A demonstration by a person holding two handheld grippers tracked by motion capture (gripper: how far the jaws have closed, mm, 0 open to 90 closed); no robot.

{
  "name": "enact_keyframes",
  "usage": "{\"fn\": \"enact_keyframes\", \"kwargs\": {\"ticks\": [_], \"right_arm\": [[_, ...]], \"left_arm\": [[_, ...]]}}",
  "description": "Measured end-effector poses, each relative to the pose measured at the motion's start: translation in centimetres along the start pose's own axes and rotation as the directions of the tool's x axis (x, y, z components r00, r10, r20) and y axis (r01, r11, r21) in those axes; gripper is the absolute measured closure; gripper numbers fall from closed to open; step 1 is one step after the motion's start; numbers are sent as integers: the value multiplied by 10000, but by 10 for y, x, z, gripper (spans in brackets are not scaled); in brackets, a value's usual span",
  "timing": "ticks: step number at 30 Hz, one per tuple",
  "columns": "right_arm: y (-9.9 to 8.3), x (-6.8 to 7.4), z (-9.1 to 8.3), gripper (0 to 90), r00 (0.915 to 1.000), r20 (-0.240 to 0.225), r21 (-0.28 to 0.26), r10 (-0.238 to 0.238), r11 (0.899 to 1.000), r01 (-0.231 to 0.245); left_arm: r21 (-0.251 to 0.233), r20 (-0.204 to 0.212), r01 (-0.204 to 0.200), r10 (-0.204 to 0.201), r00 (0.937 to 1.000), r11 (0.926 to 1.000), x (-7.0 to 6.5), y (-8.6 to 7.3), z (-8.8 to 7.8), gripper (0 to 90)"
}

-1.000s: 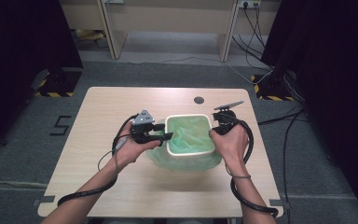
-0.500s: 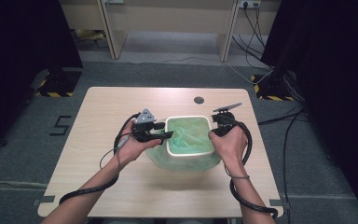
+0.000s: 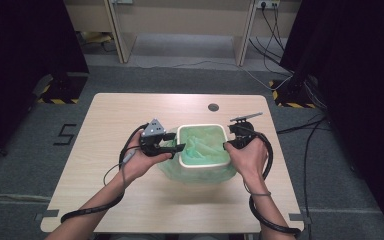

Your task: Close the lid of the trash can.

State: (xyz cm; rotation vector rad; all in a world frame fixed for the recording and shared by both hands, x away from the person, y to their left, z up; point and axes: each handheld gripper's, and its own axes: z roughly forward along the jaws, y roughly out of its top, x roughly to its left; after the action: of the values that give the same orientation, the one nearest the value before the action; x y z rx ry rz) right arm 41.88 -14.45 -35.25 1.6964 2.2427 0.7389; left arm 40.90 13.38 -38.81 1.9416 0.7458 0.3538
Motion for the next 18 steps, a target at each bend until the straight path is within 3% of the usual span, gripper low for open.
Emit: {"fn": "enact_keyframes", "kwargs": {"ticks": [4, 18], "right_arm": [[-2, -2, 0, 780, 10000, 21, -18, 67, 10000, -67], [-6, -1, 2, 788, 9996, 84, -216, 259, 9994, -257]], "left_arm": [[206, -60, -134, 135, 9999, 9997, -1, -2, 2, 444], [243, -18, -120, 120, 9999, 9996, -5, -5, 6, 465]]}}
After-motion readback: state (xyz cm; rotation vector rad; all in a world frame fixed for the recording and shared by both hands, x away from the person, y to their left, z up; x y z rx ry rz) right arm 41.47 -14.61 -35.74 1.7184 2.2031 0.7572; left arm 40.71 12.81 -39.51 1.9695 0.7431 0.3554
